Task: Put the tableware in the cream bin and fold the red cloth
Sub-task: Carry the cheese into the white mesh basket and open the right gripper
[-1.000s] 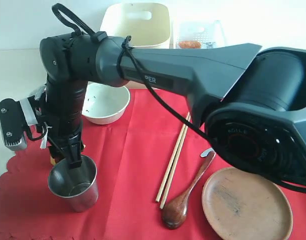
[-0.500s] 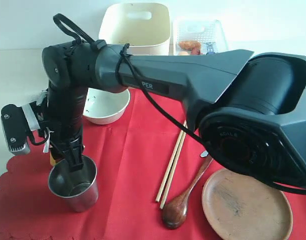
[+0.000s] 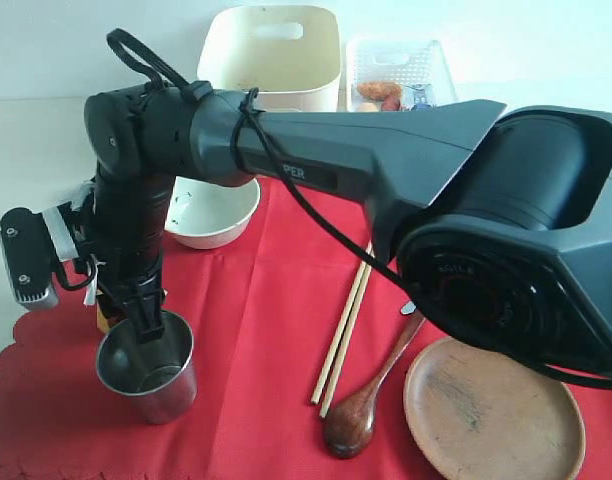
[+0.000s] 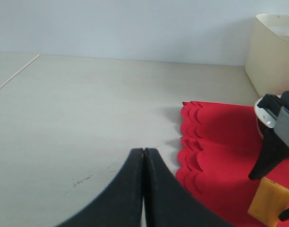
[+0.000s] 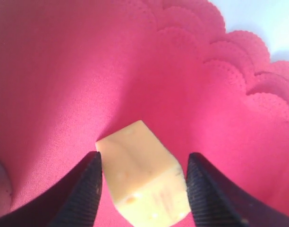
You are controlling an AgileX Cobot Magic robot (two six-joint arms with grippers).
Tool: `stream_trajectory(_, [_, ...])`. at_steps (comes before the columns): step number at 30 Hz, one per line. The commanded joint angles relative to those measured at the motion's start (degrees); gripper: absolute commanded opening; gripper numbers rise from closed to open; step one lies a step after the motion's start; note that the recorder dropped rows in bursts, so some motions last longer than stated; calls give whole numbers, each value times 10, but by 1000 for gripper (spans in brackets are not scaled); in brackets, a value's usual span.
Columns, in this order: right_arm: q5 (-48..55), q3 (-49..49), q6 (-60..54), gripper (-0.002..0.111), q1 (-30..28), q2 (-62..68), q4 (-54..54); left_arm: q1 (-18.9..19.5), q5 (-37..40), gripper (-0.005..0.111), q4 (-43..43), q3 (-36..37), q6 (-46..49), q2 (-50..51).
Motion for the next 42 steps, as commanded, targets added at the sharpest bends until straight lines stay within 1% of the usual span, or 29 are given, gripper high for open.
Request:
stream_trajectory(1, [-5,2,12,0,-4,-18,10,-3,-2,1,-1,2,-3,-4])
stream_trajectory(5, [0,2,15,0,-9,-43,21,-3,-2,1,-1,2,-3,-4])
stream_trajectory(10, [5,2,80,0,-11,-84,17,-3,-2,1,-1,2,-3,-4])
stream_trajectory(14, [24,2,138,0,-34,-124,9,-3,-2,1,-1,2,-3,-4])
stream_trajectory(16, [33,2,168,0,-60,-146,6,-3,-2,1,-1,2,-3,-4])
stream_trajectory(19, [33,2,217,0,-115,-167,6,-3,-2,1,-1,2,-3,-4])
stream_trajectory(24, [33,2,251,0,-181,-178,7,-3,-2,1,-1,2,-3,-4])
stream_trajectory(29, [27,2,258,0,-244,-178,7,-3,-2,1,-1,2,-3,-4])
stream_trajectory(32, [0,2,273,0,-287,-178,9,-3,-2,1,-1,2,-3,-4])
stream_trajectory(36, [-61,2,308,0,-342,-176,17,-3,-2,1,-1,2,-3,-4])
stream_trajectory(42, [-155,2,348,0,-403,-148,47,-3,-2,1,-1,2,-3,-4])
